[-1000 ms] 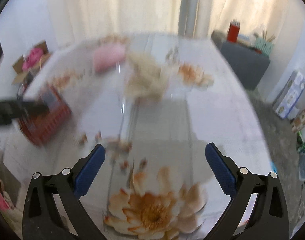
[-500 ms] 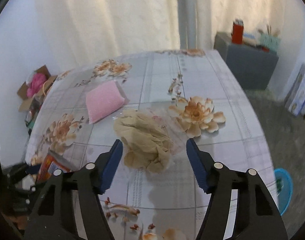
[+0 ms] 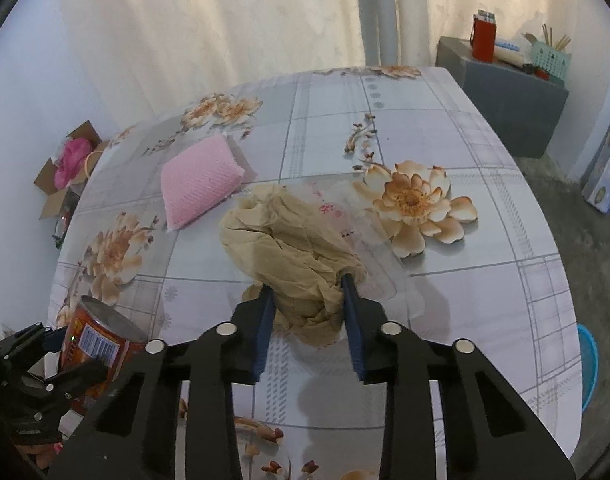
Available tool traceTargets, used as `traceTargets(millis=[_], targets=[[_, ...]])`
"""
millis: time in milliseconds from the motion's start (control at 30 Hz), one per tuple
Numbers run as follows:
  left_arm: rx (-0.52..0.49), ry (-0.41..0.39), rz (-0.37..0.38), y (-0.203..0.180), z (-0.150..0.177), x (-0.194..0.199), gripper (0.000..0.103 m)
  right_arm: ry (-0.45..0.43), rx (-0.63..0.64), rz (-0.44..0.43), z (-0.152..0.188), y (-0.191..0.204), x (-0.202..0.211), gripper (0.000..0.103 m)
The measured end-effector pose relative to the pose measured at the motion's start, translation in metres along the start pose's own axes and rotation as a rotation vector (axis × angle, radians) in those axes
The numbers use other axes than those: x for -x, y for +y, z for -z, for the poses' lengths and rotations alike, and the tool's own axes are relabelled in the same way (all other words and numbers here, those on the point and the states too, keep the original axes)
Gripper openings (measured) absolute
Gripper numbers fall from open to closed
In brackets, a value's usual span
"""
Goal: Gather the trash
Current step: 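Grasp the red can with the left tool while the right tool grasps the crumpled tan paper, then carry the can and paper with both tools over the blue wastebasket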
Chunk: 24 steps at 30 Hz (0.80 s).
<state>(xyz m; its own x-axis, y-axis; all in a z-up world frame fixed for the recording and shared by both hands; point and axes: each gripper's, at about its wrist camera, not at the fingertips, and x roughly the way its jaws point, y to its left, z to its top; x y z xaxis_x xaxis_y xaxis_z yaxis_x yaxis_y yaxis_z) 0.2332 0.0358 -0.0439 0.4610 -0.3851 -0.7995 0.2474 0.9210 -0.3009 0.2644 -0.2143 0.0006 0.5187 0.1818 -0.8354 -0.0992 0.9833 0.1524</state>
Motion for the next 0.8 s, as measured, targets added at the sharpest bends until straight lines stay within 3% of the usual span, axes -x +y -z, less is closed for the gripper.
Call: traceTargets(millis=[433,800], targets=[[-0.019,-0.018,-0.041,-0.006,0.002,0.000,0.063,-0.068,0.039,0.084,0.011,0.000,0.024,0.020],[0.005,-0.051,-0.031,-0.003,0.000,0.011,0.063,-0.110,0.017,0.088,0.020,-0.005,0.047,0.019]])
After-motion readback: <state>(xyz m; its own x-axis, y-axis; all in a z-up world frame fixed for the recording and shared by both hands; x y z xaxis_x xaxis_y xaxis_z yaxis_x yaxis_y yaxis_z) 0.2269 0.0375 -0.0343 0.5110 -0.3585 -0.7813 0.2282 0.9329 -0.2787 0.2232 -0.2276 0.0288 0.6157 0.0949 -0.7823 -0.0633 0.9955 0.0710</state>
